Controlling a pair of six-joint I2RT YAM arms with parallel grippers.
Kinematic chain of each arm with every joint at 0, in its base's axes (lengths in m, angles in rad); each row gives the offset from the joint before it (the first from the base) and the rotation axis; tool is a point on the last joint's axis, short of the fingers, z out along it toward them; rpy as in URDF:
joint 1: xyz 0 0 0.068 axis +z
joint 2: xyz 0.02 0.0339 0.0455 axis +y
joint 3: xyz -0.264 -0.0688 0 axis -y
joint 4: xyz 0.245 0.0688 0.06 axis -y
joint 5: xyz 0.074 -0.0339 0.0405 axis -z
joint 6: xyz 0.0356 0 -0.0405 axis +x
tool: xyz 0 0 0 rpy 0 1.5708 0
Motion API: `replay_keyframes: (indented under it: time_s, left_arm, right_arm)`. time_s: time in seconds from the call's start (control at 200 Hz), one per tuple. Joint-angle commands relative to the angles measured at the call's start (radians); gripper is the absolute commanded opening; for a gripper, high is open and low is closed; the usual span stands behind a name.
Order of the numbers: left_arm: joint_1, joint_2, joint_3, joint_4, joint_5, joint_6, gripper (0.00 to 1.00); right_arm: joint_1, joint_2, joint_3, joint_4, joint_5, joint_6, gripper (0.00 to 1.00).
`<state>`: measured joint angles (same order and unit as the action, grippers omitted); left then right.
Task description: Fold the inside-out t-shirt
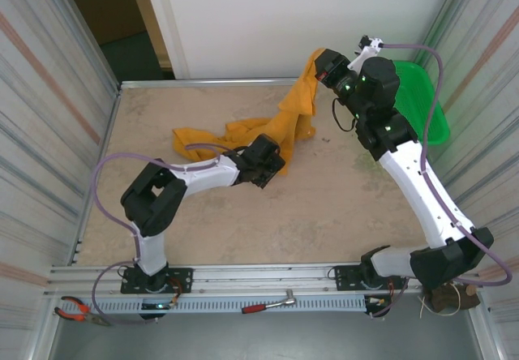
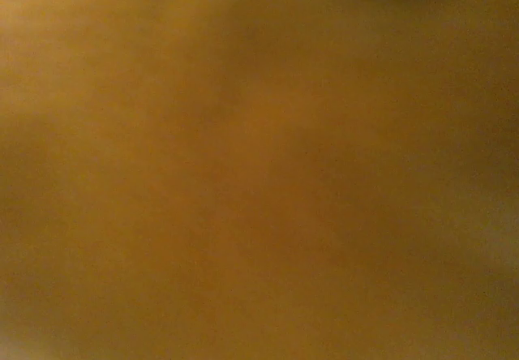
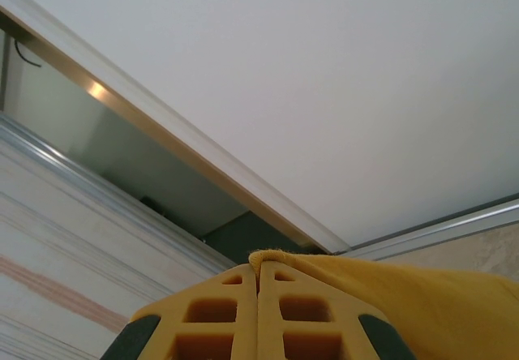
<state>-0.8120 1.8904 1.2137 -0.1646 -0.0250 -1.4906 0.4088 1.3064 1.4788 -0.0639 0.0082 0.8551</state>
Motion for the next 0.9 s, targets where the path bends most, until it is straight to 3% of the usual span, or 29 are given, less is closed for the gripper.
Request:
replay_keyframes:
  time_s: [0.0, 0.291, 0.461, 0.586, 0.651, 0.777, 0.897]
  left_arm:
    - [-0.004, 0.039, 0.019, -0.071, -0.023, -0.142, 0.60]
    - [0.004, 0.106, 0.072, -0.096, -0.019, -0.183, 0.58]
    - [0.004, 0.137, 0.098, -0.083, -0.005, -0.181, 0.51]
    - [0.005, 0.158, 0.112, -0.056, 0.010, -0.170, 0.34]
    - [0.006, 0.161, 0.111, -0.038, 0.016, -0.151, 0.03]
    - [0.016, 0.093, 0.091, -0.012, 0.023, 0.007, 0.00]
    - [0.080, -0.077, 0.050, 0.019, 0.151, 0.299, 0.00]
  right_arm:
    - [0.007, -0.030, -0.002, 0.064, 0.024, -0.014, 0.00]
    - [0.007, -0.027, -0.001, 0.071, 0.013, -0.004, 0.00]
    - [0.007, -0.030, 0.000, 0.068, 0.012, -0.002, 0.00]
    - [0.007, -0.030, 0.005, 0.066, 0.016, -0.004, 0.00]
    - [0.004, -0.030, 0.008, 0.064, 0.022, -0.005, 0.00]
    - [-0.047, -0.021, 0.026, 0.042, 0.011, -0.003, 0.00]
    - [-0.194, -0.032, 0.029, 0.020, -0.011, 0.013, 0.00]
